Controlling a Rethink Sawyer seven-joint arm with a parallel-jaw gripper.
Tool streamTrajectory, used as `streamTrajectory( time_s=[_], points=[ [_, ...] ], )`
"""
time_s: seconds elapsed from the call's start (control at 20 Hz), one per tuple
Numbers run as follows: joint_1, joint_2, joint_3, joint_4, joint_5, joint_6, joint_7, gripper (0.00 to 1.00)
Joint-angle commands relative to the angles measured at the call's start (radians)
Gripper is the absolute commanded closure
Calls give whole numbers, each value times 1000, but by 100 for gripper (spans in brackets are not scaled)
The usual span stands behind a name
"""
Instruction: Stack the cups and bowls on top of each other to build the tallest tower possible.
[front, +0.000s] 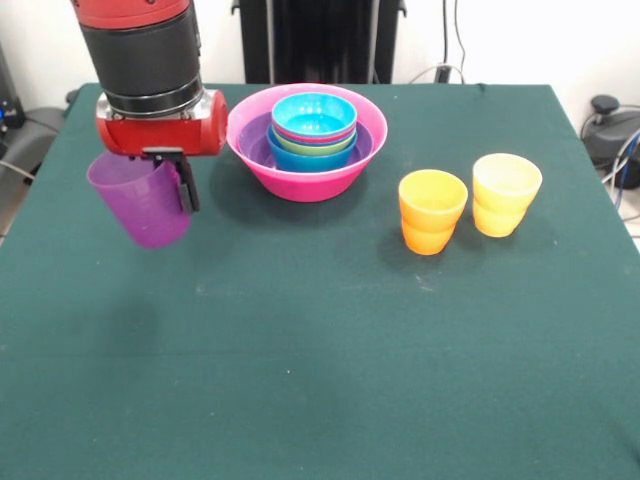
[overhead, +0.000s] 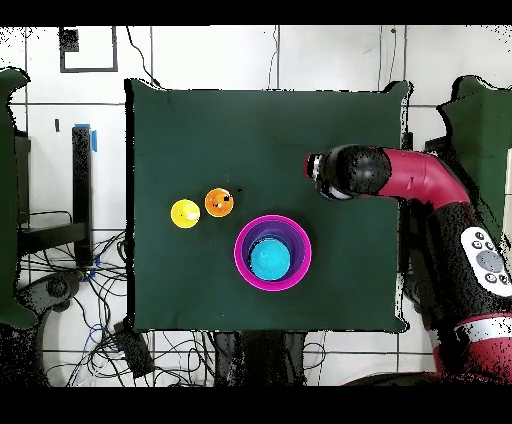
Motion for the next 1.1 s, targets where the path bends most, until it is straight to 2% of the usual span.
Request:
streamTrajectory(
  time_s=[0.05,0.35,1.1],
  points=[
    [76,-18,-51,65,2,34,55,100],
    [115,-31,-64,74,-4,6,71,100],
    [175,-78,-99,126,39,-15,119,100]
  ],
)
